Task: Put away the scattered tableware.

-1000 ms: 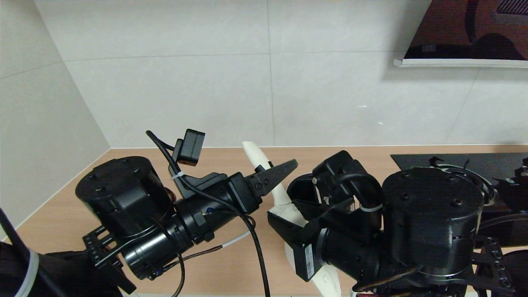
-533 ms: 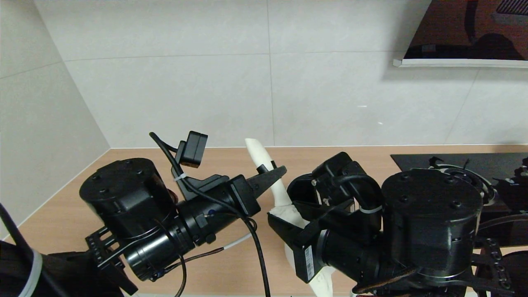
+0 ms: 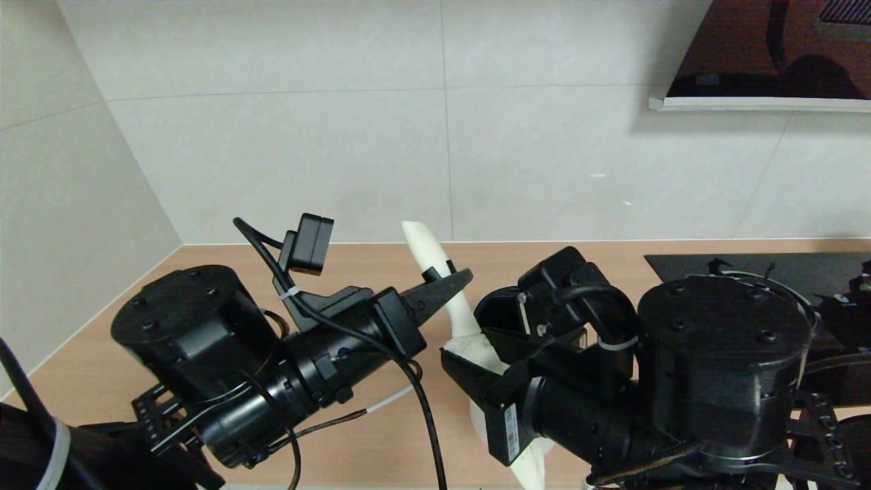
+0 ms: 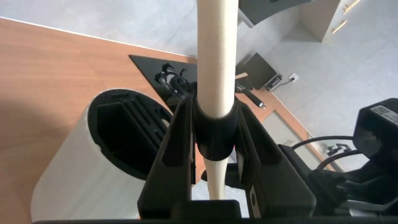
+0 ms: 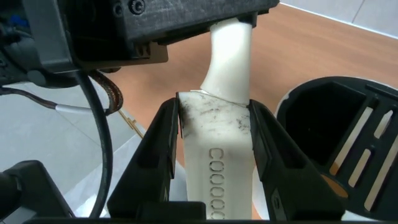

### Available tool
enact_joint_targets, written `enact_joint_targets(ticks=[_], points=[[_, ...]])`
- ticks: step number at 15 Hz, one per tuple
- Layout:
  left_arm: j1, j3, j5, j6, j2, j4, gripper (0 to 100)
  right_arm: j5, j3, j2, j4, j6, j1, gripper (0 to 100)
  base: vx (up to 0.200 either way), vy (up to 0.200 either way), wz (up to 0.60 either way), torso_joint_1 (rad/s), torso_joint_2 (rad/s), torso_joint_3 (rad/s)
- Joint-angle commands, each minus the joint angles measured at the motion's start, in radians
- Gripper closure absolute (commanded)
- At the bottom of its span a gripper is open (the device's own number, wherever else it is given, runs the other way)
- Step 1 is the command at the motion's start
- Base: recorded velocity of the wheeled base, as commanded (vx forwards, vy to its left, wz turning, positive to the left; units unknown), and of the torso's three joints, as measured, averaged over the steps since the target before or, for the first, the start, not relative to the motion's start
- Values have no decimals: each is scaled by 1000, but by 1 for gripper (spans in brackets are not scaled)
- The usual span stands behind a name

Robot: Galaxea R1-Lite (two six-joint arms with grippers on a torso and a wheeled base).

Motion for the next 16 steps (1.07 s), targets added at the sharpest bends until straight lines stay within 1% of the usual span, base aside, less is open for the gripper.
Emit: enact_joint_targets(ticks=[1, 2, 5, 7, 9, 12, 14, 15, 16], points=[[-3, -1, 1, 0, -4, -2, 100, -4, 0, -3, 1, 0, -1, 100, 0, 0, 0, 0, 0, 0], [-3, -5, 2, 0, -5, -1, 100, -4, 0, -8, 1, 0, -1, 0, 0, 0, 0, 0, 0, 0], [-3, -21, 13, 0, -7, 2, 100, -4, 0, -9, 1, 0, -1, 0, 0, 0, 0, 0, 0, 0], [-3, -51, 42, 0, -16, 47, 100, -5, 0, -34, 1, 0, -15, 0, 0, 0, 0, 0, 0, 0], [-2, -104, 101, 0, -43, 143, 100, -4, -3, -80, 7, -3, -49, 0, 0, 0, 0, 0, 0, 0], [12, -207, 199, 0, -83, 352, 100, 6, -20, -141, 11, -6, -161, 0, 0, 0, 0, 0, 0, 0], [14, -244, 237, 0, -99, 435, 100, 7, -24, -163, 11, -6, -211, 0, 0, 0, 0, 0, 0, 0], [14, -284, 269, -1, -126, 522, 100, 7, -31, -172, 11, -6, -259, 0, 0, 0, 0, 0, 0, 0], [14, -311, 295, 0, -148, 576, 100, 6, -28, -173, 11, -6, -290, 0, 0, 0, 0, 0, 0, 0]])
